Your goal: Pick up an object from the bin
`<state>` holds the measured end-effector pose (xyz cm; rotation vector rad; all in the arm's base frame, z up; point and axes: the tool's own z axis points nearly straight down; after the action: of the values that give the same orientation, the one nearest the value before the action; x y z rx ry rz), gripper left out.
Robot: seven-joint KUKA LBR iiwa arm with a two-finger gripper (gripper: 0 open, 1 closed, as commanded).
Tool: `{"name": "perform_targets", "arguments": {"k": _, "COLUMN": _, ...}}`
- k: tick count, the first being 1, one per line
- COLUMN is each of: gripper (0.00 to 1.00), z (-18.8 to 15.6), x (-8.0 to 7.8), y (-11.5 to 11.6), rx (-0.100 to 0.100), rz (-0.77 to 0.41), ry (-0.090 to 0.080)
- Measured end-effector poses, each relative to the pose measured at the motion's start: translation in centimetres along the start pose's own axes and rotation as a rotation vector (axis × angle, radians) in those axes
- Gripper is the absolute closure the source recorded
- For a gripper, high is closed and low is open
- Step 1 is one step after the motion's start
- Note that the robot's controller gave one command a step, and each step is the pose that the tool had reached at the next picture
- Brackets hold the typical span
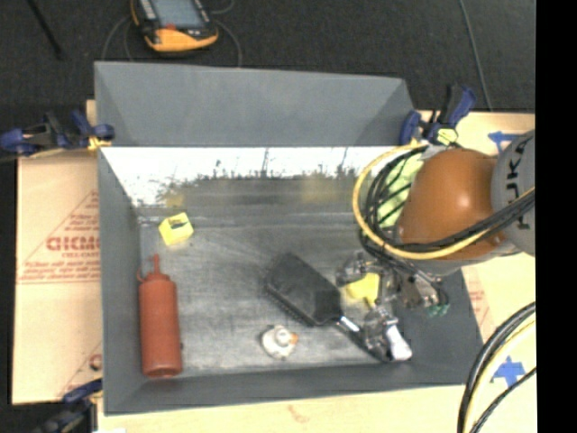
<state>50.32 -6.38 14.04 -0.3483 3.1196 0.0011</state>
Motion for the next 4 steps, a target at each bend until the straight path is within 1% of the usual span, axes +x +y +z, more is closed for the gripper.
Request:
{"name": "perform_targets", "arguments": {"k": 1, "gripper": 1.0, "z": 6.8, "x": -0.2, "y": -0.5, "rx": 0.003, "rz": -0.011, "ry": -0.004}}
{"name": "perform_targets", "arguments": {"k": 2, "gripper": 1.0, "z": 6.8, "x": -0.2, "y": -0.5, "rx": 0.003, "rz": -0.011, "ry": -0.004}}
{"name": "perform_targets", "arguments": {"k": 3, "gripper": 1.0, "z": 3.5, "x": -0.9, "y": -0.3, "rx": 0.001, "rz": -0.001, "ry": 0.002}}
{"name": "perform_targets", "arguments": {"k": 4, "gripper": 1.0, "z": -1.9, "x": -0.5, "y": -0.9, "rx": 0.001, "rz": -0.184, "ry": 0.0}}
